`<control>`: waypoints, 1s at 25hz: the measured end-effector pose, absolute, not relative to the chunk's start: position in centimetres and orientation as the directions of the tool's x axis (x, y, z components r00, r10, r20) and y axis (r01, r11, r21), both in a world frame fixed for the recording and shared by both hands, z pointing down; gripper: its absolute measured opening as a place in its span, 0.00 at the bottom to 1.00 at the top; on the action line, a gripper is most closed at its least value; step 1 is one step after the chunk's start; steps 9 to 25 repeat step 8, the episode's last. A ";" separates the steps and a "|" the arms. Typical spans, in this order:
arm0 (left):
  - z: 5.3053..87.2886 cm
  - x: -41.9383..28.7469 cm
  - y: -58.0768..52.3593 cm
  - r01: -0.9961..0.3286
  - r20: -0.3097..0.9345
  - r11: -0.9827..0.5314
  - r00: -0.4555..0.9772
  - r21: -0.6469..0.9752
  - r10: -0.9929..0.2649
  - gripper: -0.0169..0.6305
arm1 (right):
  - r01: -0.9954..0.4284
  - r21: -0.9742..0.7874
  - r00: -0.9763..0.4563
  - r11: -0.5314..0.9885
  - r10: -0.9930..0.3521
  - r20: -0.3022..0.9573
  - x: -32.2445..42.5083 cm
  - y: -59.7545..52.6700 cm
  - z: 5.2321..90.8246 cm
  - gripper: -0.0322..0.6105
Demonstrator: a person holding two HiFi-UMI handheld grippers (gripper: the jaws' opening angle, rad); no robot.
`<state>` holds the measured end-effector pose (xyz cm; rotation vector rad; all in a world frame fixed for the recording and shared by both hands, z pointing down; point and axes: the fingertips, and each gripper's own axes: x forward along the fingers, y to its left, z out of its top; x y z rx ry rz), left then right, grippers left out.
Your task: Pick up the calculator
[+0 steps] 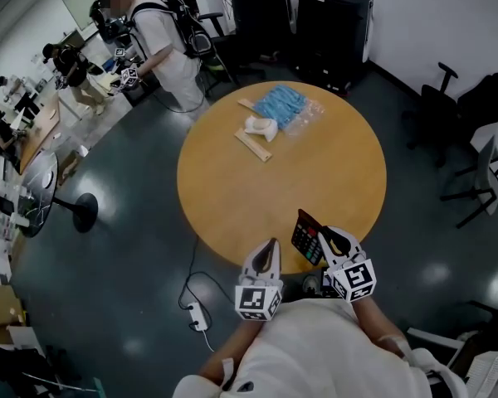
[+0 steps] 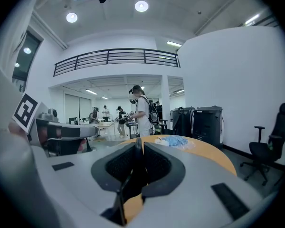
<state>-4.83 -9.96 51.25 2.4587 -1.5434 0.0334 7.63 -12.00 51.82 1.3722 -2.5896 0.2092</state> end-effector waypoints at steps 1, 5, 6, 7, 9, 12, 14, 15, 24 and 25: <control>51.2 -4.8 -10.0 -0.891 0.145 -0.414 0.442 0.188 -0.885 0.04 | -0.829 -0.029 -0.548 0.559 -0.800 0.243 7.6 -12.0 51.8 0.14; 51.3 -4.7 -10.1 -0.890 0.145 -0.416 0.444 0.189 -0.884 0.04 | -0.832 -0.026 -0.543 0.554 -0.804 0.243 7.9 -12.2 51.7 0.14; 51.3 -4.6 -10.1 -0.890 0.146 -0.416 0.444 0.190 -0.884 0.04 | -0.832 -0.024 -0.542 0.554 -0.804 0.243 8.0 -12.2 51.7 0.14; 51.3 -4.6 -10.1 -0.890 0.147 -0.415 0.444 0.190 -0.884 0.04 | -0.832 -0.022 -0.543 0.555 -0.804 0.243 8.0 -12.2 51.7 0.14; 51.4 -4.6 -10.1 -0.890 0.149 -0.414 0.443 0.191 -0.884 0.04 | -0.831 -0.021 -0.543 0.556 -0.804 0.244 8.1 -12.3 51.7 0.14; 51.4 -4.6 -10.1 -0.890 0.149 -0.414 0.443 0.191 -0.884 0.04 | -0.831 -0.021 -0.543 0.556 -0.804 0.244 8.1 -12.3 51.7 0.14; 51.4 -4.6 -10.1 -0.890 0.149 -0.414 0.443 0.191 -0.884 0.04 | -0.831 -0.021 -0.543 0.556 -0.804 0.244 8.1 -12.3 51.7 0.14; 51.4 -4.6 -10.1 -0.890 0.149 -0.414 0.443 0.191 -0.884 0.04 | -0.831 -0.021 -0.543 0.556 -0.804 0.244 8.1 -12.3 51.7 0.14; 51.4 -4.6 -10.1 -0.890 0.149 -0.414 0.443 0.191 -0.884 0.04 | -0.831 -0.021 -0.543 0.556 -0.804 0.244 8.1 -12.3 51.7 0.14; 51.4 -4.6 -10.1 -0.890 0.149 -0.414 0.443 0.191 -0.884 0.04 | -0.831 -0.021 -0.543 0.556 -0.804 0.244 8.1 -12.3 51.7 0.14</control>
